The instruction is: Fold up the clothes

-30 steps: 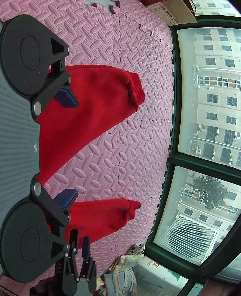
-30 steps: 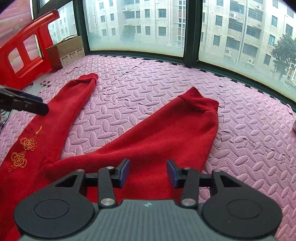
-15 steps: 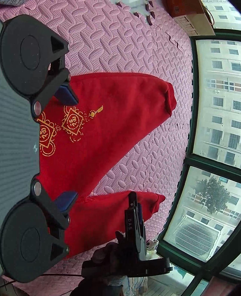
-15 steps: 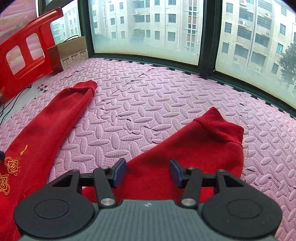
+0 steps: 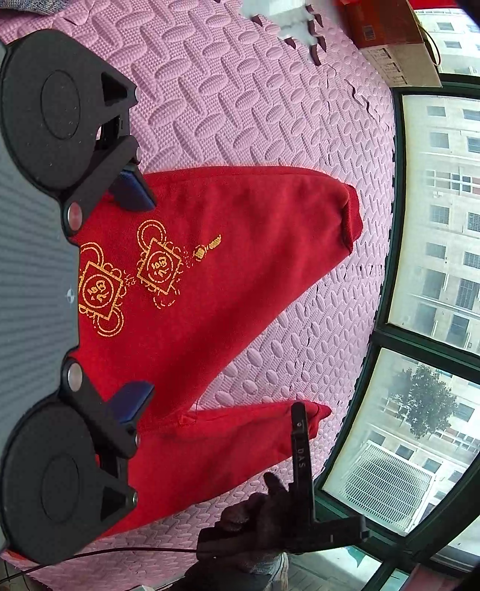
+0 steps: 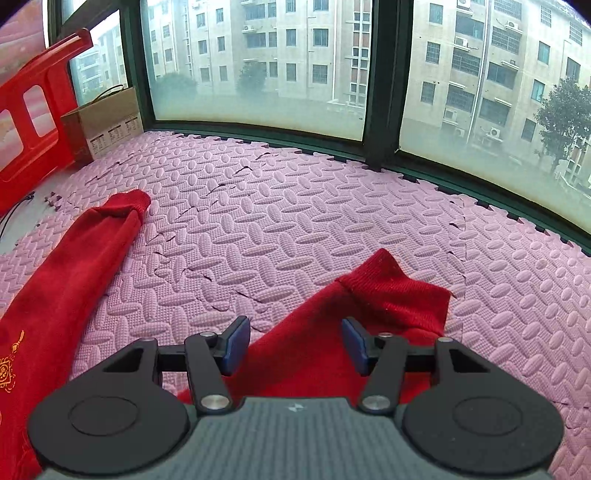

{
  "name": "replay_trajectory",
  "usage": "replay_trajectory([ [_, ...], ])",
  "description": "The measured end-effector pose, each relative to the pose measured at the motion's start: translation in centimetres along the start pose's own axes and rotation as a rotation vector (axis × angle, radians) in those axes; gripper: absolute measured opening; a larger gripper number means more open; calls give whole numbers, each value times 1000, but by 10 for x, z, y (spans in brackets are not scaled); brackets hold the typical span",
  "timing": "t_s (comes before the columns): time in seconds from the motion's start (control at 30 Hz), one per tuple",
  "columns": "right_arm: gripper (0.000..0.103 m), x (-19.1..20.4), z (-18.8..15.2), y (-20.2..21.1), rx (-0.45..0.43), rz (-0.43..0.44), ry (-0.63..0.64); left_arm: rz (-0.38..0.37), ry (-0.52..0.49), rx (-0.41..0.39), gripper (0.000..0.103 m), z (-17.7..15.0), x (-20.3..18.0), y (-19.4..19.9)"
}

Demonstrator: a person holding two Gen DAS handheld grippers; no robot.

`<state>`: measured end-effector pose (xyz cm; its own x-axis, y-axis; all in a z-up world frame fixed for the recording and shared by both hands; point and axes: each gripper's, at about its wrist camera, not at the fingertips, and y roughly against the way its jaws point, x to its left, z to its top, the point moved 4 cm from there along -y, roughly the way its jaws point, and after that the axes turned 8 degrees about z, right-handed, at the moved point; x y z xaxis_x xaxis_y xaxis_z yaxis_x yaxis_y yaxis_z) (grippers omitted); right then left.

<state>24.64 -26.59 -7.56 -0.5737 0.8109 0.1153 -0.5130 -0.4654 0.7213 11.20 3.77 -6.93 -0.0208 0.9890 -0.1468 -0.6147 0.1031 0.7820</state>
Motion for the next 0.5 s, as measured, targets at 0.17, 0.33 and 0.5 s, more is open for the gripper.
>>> replay_trajectory([
  [0.17,56,5,-34,22,40,-15,5,8,3,-12,100,1,4,1],
  [0.33,57,19,-57,48,30,-20,18,63,16,-23,100,3,13,3],
  [0.5,61,46,-73,70,17,16,42,179,40,-34,100,7,27,0],
])
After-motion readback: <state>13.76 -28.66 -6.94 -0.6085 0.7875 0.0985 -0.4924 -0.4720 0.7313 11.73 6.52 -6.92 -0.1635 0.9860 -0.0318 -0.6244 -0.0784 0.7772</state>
